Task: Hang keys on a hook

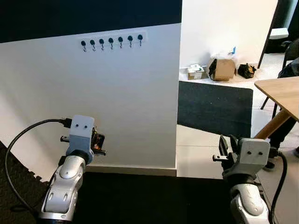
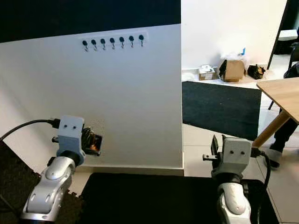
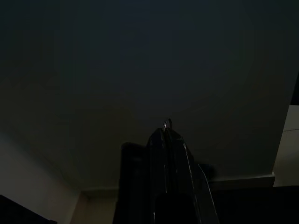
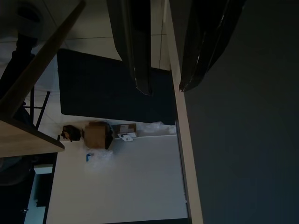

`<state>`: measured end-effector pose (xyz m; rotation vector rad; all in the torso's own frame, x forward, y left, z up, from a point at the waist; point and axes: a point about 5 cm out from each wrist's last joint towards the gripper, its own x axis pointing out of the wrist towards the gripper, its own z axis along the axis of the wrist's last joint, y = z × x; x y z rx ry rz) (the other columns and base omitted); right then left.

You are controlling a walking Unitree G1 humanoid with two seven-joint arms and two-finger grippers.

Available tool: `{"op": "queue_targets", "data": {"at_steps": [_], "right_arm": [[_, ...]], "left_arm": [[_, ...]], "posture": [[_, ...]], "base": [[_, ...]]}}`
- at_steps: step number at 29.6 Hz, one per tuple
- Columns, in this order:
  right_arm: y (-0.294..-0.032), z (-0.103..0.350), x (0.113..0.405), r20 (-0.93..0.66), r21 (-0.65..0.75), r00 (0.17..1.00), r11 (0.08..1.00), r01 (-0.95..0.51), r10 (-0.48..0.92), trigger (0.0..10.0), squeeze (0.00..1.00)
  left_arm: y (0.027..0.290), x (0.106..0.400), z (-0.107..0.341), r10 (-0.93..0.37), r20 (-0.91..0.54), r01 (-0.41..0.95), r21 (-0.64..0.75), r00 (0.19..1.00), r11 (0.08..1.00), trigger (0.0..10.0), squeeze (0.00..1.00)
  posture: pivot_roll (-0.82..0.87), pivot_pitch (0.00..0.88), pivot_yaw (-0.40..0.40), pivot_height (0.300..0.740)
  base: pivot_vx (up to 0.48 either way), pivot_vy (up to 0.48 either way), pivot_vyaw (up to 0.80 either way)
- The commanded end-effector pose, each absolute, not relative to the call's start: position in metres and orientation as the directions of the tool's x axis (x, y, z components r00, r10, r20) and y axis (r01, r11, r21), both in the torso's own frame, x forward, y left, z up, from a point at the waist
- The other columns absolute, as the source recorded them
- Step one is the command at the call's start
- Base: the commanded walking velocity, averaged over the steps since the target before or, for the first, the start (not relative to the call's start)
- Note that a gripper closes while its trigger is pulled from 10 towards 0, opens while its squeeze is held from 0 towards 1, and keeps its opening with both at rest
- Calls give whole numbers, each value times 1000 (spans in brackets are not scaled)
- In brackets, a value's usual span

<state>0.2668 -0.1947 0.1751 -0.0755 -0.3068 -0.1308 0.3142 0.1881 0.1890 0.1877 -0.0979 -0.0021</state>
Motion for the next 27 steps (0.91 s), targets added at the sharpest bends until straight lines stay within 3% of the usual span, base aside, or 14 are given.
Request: {"op": "queue_targets", "data": {"at_steps": [1,19,27], "right_arm": [[-194,171,265,290,-37,950,990,136,-119,10000,0],[-192,171,266,289,-32,950,991,130,-116,10000,0],[-192,171,267,289,-41,951,991,130,-113,10000,0]], "left_arm": [[192,314,185,-2,87,-17,215,996,977,10000,0],[187,316,190,-21,109,-5,234,994,972,10000,0],[189,318,189,-5,107,-21,240,994,970,10000,0]], "posture": [[-6,141,154,740],[-2,140,154,740],[-5,140,154,740]], "base": [[0,0,0],[0,0,0],[469,0,0]]}}
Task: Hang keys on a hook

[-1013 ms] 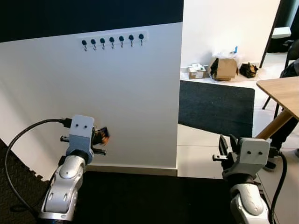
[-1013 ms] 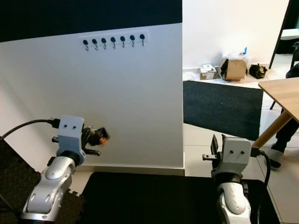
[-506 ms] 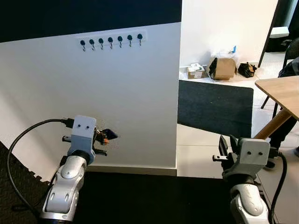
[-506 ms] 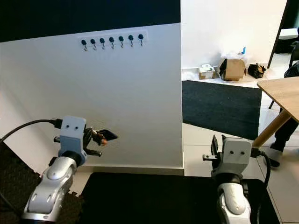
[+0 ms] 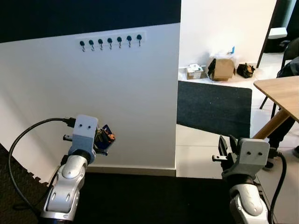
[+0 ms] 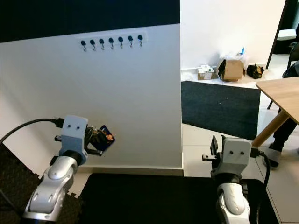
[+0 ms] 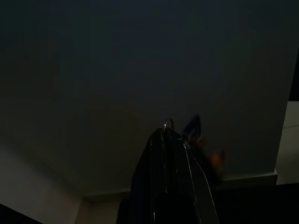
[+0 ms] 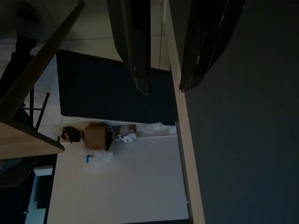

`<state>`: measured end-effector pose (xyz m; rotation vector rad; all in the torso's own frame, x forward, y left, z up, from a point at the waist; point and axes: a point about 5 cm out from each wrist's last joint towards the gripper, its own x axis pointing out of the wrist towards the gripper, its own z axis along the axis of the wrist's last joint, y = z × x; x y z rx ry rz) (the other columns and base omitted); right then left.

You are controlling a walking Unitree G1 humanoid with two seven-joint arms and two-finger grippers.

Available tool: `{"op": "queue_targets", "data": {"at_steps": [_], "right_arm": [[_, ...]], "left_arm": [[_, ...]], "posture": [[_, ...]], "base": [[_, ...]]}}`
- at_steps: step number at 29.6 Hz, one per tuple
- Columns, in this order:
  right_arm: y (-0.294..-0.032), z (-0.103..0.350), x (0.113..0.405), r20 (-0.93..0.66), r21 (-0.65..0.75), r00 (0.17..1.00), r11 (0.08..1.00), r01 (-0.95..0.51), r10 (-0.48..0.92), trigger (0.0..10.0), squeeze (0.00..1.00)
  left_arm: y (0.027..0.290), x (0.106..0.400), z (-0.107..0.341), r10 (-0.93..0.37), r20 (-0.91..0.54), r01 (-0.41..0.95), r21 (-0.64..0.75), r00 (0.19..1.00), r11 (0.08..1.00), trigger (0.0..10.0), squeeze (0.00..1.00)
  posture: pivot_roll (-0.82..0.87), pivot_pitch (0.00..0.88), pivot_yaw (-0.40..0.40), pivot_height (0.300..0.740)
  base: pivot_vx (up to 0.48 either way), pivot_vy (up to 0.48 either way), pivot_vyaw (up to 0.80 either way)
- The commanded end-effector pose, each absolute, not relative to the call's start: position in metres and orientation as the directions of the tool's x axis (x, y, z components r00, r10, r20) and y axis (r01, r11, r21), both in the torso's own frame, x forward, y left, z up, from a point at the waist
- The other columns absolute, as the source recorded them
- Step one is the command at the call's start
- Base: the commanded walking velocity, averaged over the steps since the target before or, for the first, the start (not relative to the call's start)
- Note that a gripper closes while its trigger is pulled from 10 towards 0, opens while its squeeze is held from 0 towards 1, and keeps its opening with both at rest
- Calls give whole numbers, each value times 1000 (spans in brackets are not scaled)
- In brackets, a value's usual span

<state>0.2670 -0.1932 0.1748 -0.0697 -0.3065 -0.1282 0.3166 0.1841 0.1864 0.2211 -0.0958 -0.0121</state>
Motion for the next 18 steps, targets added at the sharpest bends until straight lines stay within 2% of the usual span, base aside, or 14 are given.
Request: {"op": "queue_targets", "data": {"at_steps": [1,5,15,18], "right_arm": [[-192,171,267,289,-41,951,991,130,-113,10000,0],[-192,171,267,292,-50,950,991,127,-107,10000,0],[-191,172,268,292,-53,951,991,124,-104,10000,0],[-192,172,268,292,-54,951,991,125,-104,10000,0]], "left_arm": [[189,318,189,-5,107,-21,240,994,970,10000,0],[189,318,189,-3,109,-23,239,994,971,10000,0],[190,317,189,2,110,-28,239,994,971,10000,0],[190,317,188,3,110,-29,238,994,971,10000,0]], "posture": [[-5,140,154,740],[-4,140,152,740],[-4,140,150,740],[-6,139,149,740]], "base": [[469,0,0],[469,0,114],[466,0,622],[465,0,0]]}}
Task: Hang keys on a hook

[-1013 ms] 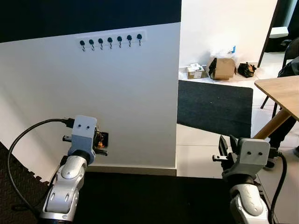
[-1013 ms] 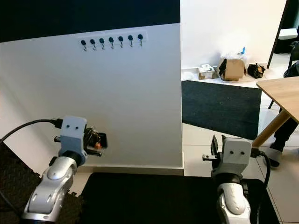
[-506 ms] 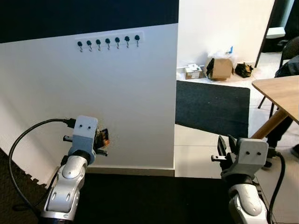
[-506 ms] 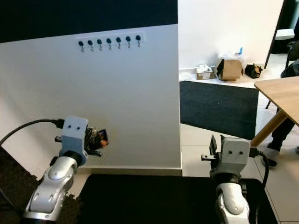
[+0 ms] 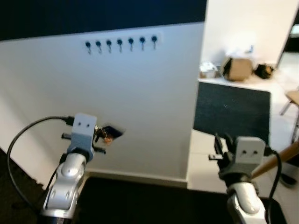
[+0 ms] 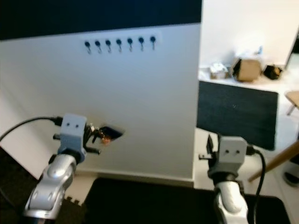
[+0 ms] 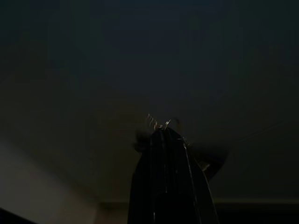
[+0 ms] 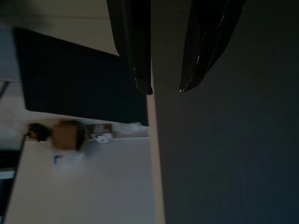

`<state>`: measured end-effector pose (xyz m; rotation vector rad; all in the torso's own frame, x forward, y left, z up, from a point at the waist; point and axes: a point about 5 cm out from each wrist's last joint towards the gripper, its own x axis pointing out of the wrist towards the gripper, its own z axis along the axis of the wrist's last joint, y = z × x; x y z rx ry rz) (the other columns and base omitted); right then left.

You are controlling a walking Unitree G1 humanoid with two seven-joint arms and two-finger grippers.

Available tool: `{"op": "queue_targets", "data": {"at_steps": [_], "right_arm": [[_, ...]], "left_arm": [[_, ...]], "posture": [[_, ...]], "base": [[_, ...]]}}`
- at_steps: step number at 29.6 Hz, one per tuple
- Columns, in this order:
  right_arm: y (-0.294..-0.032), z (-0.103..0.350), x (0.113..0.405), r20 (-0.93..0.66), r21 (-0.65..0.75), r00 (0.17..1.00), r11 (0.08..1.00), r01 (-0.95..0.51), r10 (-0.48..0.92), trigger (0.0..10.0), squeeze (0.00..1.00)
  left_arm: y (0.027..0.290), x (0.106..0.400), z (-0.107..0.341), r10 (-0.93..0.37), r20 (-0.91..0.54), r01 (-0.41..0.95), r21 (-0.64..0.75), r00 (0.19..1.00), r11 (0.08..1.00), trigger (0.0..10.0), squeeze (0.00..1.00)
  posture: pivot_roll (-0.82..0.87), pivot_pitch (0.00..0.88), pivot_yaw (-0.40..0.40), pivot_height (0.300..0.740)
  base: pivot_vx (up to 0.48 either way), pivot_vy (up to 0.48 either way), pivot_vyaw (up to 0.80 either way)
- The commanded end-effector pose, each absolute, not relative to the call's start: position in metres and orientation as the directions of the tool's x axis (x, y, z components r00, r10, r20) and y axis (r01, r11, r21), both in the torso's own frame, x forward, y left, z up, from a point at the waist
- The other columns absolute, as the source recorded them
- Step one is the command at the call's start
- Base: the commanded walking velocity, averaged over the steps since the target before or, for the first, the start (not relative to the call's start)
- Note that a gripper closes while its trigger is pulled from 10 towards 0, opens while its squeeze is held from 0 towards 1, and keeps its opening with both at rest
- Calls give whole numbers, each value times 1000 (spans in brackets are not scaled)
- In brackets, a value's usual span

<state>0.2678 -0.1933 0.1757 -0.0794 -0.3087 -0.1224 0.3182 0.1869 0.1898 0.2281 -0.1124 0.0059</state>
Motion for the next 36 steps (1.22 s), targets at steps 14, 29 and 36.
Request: {"op": "queue_targets", "data": {"at_steps": [14,29,36], "right_arm": [[-192,172,268,295,-48,950,991,123,-103,10000,0],[-199,125,249,162,-100,979,984,145,-128,10000,0],[-187,93,221,73,-141,995,987,83,-74,10000,0]], "left_arm": [[186,317,190,-31,128,2,218,991,976,10000,0],[180,312,197,-80,166,48,188,983,981,10000,0],[177,310,214,-114,217,78,165,970,983,10000,0]], "posture": [[-10,133,147,740],[-3,141,141,740],[-4,147,151,740]], "base": [[442,0,0],[347,0,0],[127,0,0]]}}
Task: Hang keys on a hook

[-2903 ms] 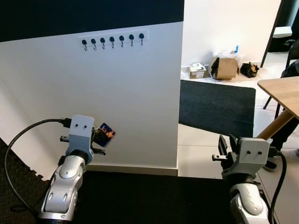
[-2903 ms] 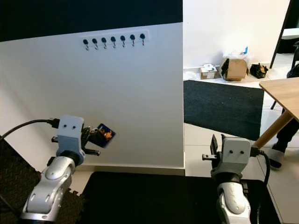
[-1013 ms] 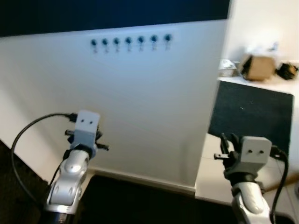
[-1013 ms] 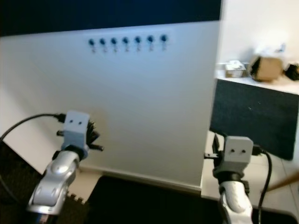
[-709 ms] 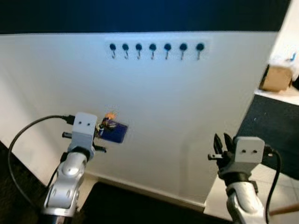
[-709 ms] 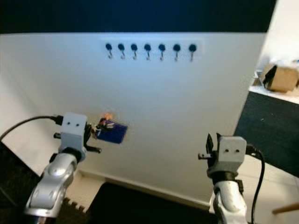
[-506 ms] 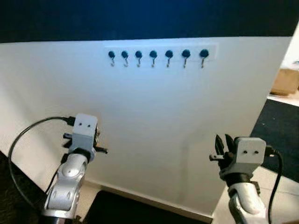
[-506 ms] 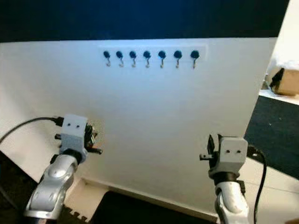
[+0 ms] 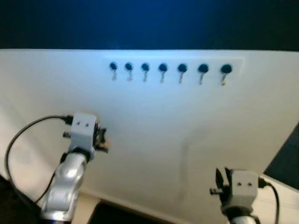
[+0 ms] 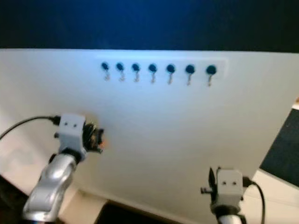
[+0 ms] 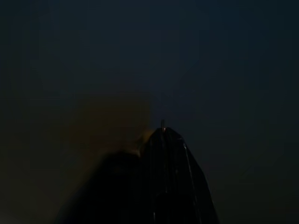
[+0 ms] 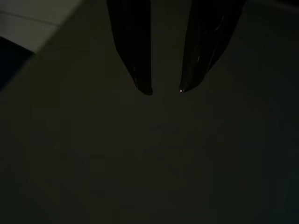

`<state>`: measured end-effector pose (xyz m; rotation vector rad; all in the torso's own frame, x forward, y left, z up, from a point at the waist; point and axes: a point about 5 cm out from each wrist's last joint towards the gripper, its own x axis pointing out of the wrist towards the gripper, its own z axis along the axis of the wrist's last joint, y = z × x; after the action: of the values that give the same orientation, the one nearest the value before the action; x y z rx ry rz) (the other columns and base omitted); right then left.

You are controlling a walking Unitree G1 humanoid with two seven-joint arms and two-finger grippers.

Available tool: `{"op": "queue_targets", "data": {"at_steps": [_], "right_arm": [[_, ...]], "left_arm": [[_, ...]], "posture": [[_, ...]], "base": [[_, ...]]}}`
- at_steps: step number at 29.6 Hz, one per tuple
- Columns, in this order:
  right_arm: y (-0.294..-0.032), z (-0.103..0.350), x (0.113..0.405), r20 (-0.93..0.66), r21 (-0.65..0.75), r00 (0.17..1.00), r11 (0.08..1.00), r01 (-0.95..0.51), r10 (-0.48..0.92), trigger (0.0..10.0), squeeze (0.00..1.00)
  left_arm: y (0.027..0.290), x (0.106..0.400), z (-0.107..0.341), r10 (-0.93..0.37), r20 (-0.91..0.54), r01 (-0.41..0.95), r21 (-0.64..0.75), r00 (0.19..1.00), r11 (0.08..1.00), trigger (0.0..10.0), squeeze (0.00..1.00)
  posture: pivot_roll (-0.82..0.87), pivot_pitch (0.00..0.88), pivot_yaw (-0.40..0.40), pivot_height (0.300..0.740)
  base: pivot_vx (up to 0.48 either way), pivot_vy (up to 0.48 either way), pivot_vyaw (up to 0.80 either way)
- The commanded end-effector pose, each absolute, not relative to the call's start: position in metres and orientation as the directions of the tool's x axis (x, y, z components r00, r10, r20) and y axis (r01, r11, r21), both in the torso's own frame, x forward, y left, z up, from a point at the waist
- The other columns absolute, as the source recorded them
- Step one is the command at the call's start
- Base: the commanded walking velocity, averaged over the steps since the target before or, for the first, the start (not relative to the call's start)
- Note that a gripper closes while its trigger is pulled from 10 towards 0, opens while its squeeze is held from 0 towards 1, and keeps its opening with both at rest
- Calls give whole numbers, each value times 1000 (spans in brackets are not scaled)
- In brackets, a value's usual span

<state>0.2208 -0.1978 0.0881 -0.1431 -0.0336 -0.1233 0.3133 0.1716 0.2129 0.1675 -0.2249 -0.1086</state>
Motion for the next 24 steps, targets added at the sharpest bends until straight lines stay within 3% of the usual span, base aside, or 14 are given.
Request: {"op": "queue_targets", "data": {"at_steps": [1,11,24], "right_arm": [[-184,94,220,78,-148,996,987,63,-52,10000,0],[-153,127,211,179,-285,950,938,-198,255,10000,0],[-131,177,216,310,-225,867,916,-331,389,10000,0]], "left_arm": [[175,310,218,-125,229,90,155,965,984,10000,0],[167,304,254,-268,300,230,155,915,961,10000,0],[172,286,297,-467,352,442,155,811,884,10000,0]], "posture": [[-6,146,153,740],[-15,148,167,740],[-11,142,164,740]], "base": [[0,0,0],[0,0,0],[0,0,0]]}}
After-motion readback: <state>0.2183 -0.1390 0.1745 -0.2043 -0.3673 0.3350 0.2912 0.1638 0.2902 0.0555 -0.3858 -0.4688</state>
